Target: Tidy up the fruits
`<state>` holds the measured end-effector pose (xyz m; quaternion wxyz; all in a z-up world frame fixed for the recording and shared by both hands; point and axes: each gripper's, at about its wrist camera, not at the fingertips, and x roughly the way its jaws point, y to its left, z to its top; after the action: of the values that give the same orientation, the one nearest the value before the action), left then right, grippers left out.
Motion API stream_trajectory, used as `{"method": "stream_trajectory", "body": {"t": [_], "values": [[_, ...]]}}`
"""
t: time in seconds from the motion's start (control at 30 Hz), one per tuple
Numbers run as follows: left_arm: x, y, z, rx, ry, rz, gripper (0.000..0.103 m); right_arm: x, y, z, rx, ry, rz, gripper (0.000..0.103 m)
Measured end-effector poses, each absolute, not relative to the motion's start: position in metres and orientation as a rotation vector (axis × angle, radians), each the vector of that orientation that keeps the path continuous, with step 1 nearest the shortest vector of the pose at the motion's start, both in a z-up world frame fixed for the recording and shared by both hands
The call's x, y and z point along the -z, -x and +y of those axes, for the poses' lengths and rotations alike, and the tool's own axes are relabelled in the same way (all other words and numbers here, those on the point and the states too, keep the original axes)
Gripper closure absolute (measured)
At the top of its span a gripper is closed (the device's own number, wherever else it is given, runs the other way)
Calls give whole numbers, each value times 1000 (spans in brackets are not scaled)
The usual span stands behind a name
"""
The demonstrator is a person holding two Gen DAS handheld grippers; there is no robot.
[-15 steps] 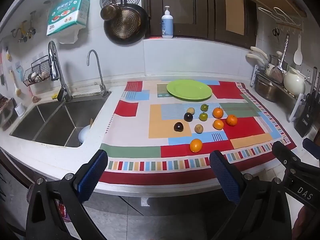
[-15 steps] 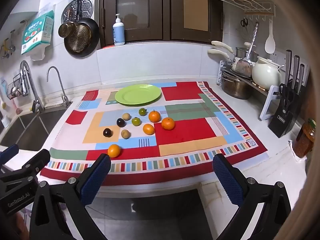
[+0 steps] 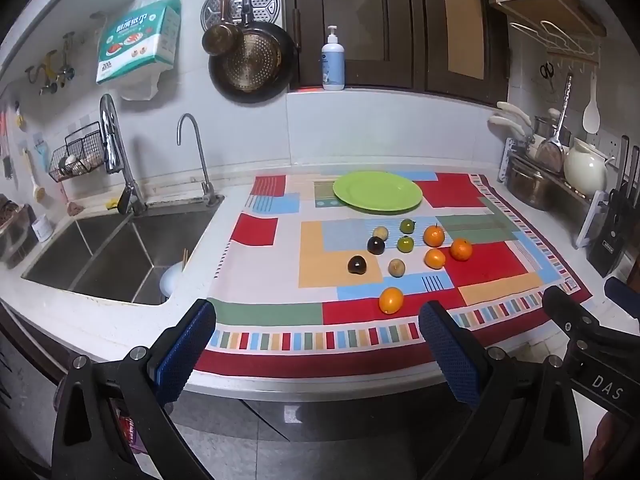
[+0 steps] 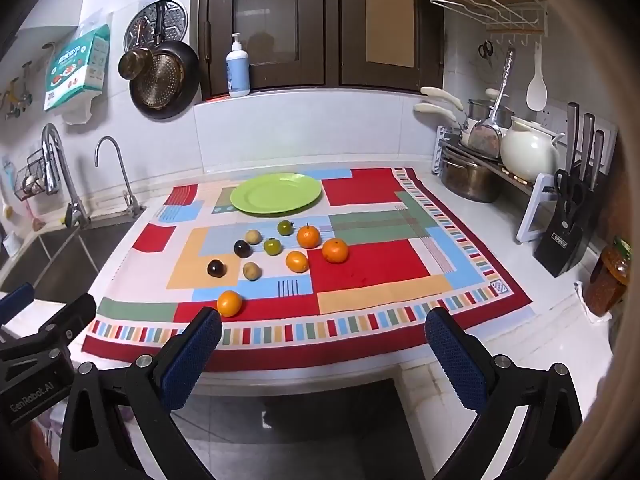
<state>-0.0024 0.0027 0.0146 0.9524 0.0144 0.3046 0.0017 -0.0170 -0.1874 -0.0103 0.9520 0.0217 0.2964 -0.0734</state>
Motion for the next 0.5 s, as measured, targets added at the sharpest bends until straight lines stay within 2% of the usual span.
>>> {"method": "stream_trajectory", "body": {"t": [0.5], "values": [[-13,11,-2,8,-24,605,0,8,20,-185,154,-44,594,0]]}}
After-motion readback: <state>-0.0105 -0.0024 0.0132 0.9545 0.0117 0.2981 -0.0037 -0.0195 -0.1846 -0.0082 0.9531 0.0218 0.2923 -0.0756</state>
